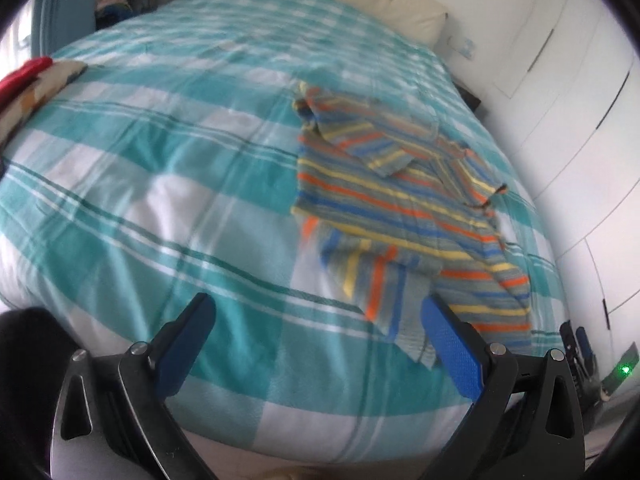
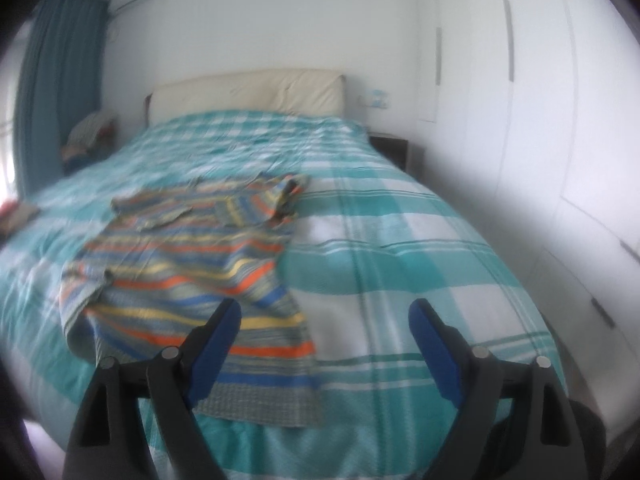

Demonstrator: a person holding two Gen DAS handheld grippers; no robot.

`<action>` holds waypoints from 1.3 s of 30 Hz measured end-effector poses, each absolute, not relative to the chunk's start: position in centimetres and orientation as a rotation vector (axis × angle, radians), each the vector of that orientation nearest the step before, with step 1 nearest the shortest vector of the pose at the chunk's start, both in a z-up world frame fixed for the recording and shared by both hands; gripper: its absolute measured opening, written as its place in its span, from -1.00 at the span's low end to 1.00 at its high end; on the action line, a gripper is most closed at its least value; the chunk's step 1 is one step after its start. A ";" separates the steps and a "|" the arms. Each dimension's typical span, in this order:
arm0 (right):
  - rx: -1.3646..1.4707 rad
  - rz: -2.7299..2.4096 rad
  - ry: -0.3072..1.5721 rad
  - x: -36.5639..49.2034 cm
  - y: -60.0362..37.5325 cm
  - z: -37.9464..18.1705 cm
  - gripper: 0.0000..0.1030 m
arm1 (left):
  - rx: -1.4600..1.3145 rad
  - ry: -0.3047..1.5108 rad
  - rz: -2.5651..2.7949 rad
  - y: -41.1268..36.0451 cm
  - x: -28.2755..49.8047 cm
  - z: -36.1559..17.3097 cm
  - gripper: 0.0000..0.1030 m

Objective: Fold small clothes

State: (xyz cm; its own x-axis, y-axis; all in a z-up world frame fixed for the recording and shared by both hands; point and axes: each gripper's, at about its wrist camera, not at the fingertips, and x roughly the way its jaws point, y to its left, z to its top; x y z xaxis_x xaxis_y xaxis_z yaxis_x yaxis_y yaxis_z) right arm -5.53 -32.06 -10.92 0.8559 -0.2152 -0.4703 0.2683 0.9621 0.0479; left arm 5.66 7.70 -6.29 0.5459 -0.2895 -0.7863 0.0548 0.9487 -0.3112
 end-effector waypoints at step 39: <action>0.366 -0.079 0.722 -3.6 -38.0 -13.0 0.71 | 0.120 1.142 -0.021 -0.1 10.9 -12.3 0.78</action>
State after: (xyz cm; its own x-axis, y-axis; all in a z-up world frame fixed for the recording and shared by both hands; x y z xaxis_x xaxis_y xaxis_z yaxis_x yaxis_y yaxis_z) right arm -3.59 -37.97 -13.01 0.7507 0.0545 -0.6584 0.1954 0.9337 0.3001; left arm 10.93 -0.13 -12.26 0.4168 0.0448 -0.9079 0.0781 0.9933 0.0849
